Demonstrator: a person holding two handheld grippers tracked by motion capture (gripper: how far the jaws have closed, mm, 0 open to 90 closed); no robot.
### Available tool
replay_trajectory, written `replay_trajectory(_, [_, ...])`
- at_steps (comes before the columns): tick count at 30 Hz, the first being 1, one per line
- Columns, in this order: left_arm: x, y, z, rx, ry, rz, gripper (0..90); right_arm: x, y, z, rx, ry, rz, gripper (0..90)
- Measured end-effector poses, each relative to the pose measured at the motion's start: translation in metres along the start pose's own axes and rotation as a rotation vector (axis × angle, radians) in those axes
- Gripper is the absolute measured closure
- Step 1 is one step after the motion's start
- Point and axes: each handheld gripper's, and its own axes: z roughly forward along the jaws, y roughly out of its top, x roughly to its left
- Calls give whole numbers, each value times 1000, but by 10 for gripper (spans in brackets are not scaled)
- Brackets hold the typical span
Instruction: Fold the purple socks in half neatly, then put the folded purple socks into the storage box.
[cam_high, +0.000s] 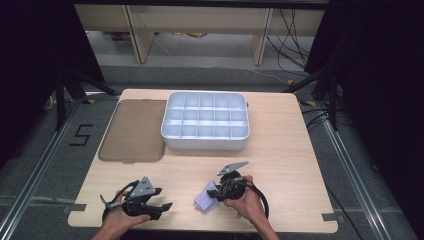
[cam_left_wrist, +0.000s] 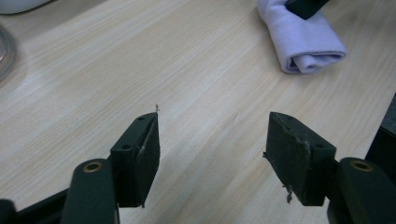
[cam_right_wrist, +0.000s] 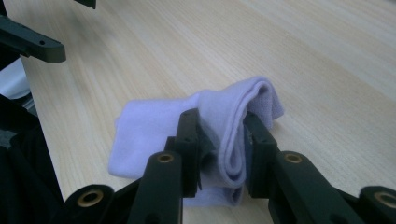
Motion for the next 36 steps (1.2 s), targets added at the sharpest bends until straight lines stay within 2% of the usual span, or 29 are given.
replay_trajectory(1, [0, 0, 1, 1, 10, -13, 337, 1, 0, -1, -2, -3, -16, 721])
replay_trajectory(2, [0, 0, 1, -1, 7, -14, 330, 4, 0, -3, -6, -3, -14, 722])
replay_trajectory(5, [0, 1, 0, -8, 7, -4, 315, 8, 2, -8, -19, -21, -56, 722])
replay_trajectory(6, [0, 1, 0, -18, 4, -20, 305, 11, 2, -10, -14, -31, -65, 723])
replay_trajectory(7, [2, 2, 0, -9, 6, -8, 300, 13, 3, -12, -9, -35, -63, 722])
replay_trajectory(9, [3, 2, -1, -17, 28, -28, 267, 15, 5, -15, -20, -54, -95, 723])
replay_trajectory(10, [3, 2, -1, -29, 26, -51, 245, 16, 6, -16, -36, -63, -116, 722])
replay_trajectory(11, [5, 1, -2, -21, 37, -43, 248, 18, 7, -19, -24, -68, -99, 723])
replay_trajectory(12, [5, 1, -2, -24, 29, -57, 247, 18, 9, -20, -47, -71, -144, 722])
replay_trajectory(13, [7, 1, -3, -25, 32, -50, 245, 20, 10, -22, -39, -78, -137, 722])
replay_trajectory(14, [7, 1, -2, -30, 42, -63, 239, 21, 11, -24, -56, -90, -149, 722])
replay_trajectory(15, [8, 2, -3, -31, 41, -42, 235, 22, 12, -28, -46, -100, -146, 723])
replay_trajectory(16, [8, 1, -2, -30, 43, -40, 232, 21, 13, -30, -50, -98, -154, 723])
replay_trajectory(17, [8, 1, -2, -35, 37, -54, 227, 21, 14, -32, -72, -112, -149, 722])
replay_trajectory(18, [8, 1, -2, -26, 34, -55, 218, 20, 17, -36, -67, -113, -154, 722])
replay_trajectory(19, [8, 1, -2, -25, 32, -66, 208, 19, 18, -39, -88, -122, -168, 723])
replay_trajectory(20, [9, 1, -3, -27, 33, -58, 201, 18, 20, -44, -88, -131, -173, 722])
replay_trajectory(24, [9, 1, -1, -31, 27, -64, 187, 10, 26, -59, -110, -178, -145, 722])
replay_trajectory(25, [9, 1, -1, -30, 26, -65, 187, 6, 28, -61, -119, -181, -160, 723])
replay_trajectory(26, [10, 1, -1, -31, 28, -64, 187, 4, 30, -65, -110, -195, -138, 722])
replay_trajectory(27, [11, 1, -2, -20, 38, -48, 187, 0, 31, -66, -108, -204, -148, 722])
replay_trajectory(30, [11, 1, -1, -23, 32, -54, 187, -8, 37, -71, -93, -233, -136, 722])
replay_trajectory(31, [11, 0, -1, -19, 32, -70, 187, -10, 39, -72, -94, -246, -139, 722])
replay_trajectory(33, [11, 0, -1, -16, 34, -51, 188, -14, 44, -74, -96, -260, -129, 722])
replay_trajectory(34, [11, 1, 0, -24, 32, -61, 187, -16, 46, -77, -89, -264, -131, 722])
replay_trajectory(35, [11, 1, -1, -14, 32, -47, 188, -17, 49, -80, -72, -273, -133, 722])
replay_trajectory(36, [11, 1, 0, -14, 28, -46, 188, -19, 52, -82, -90, -290, -129, 722])
